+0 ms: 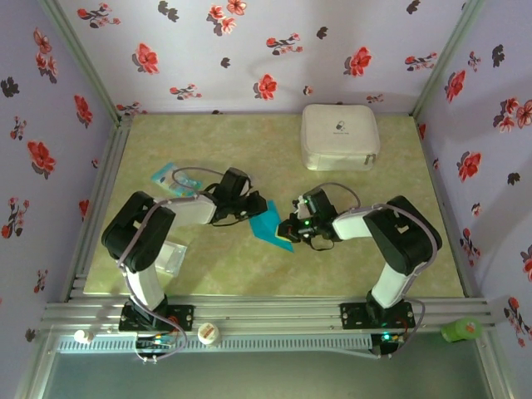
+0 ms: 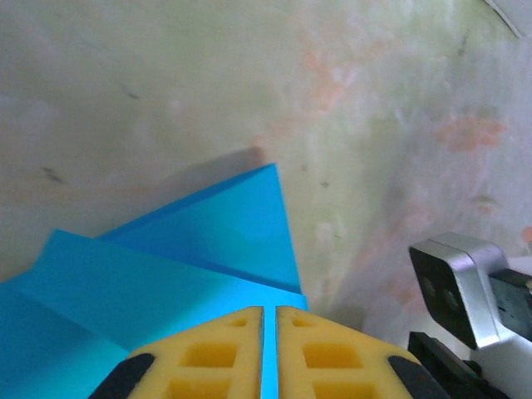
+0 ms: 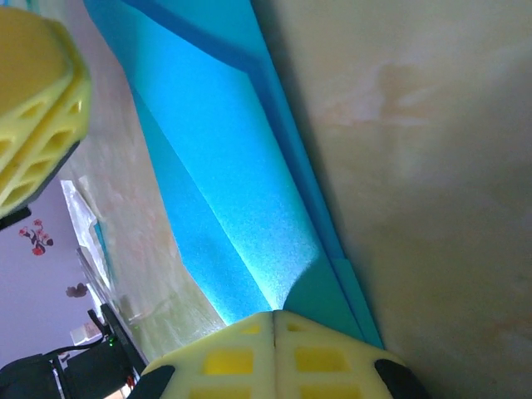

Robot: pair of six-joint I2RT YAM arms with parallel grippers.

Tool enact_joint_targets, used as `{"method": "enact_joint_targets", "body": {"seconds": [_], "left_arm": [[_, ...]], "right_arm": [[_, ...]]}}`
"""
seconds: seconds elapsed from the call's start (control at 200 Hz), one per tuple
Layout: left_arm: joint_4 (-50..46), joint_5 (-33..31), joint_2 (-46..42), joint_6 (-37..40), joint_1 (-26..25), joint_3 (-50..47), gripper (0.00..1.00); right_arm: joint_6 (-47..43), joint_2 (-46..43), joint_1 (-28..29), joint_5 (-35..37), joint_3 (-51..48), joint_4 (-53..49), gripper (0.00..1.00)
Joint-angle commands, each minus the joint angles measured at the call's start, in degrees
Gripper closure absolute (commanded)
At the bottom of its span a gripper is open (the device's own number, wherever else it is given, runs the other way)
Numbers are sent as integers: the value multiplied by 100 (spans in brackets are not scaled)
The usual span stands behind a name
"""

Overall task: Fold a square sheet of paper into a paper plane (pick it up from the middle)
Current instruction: Fourth fold the wing at the center of the table.

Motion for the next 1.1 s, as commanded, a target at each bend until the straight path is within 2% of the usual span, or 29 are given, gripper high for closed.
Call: {"method": "enact_joint_targets", "body": {"seconds": [0.0, 0.235, 0.585, 0.805, 0.97, 1.095], "left_arm": [[7, -95, 31, -226, -176, 72, 88], [237, -201, 292, -364, -231, -89, 89], [336, -247, 434, -69, 536, -406, 89], [-406, -352, 395, 96, 937, -62, 88], [-748, -393, -10, 140, 861, 238, 88], [-1079, -566, -316, 200, 430, 582, 87]], "right_arm": [[-113, 117, 38, 524, -139, -1038, 95], [-72, 237, 42, 575, -84, -1091, 95], [-157, 231, 43, 623, -62, -1234, 96], [-182, 211, 43, 624, -59, -1274, 96], [47, 202, 43, 429, -101, -902, 96], [252, 192, 43, 466, -140, -718, 96]]}}
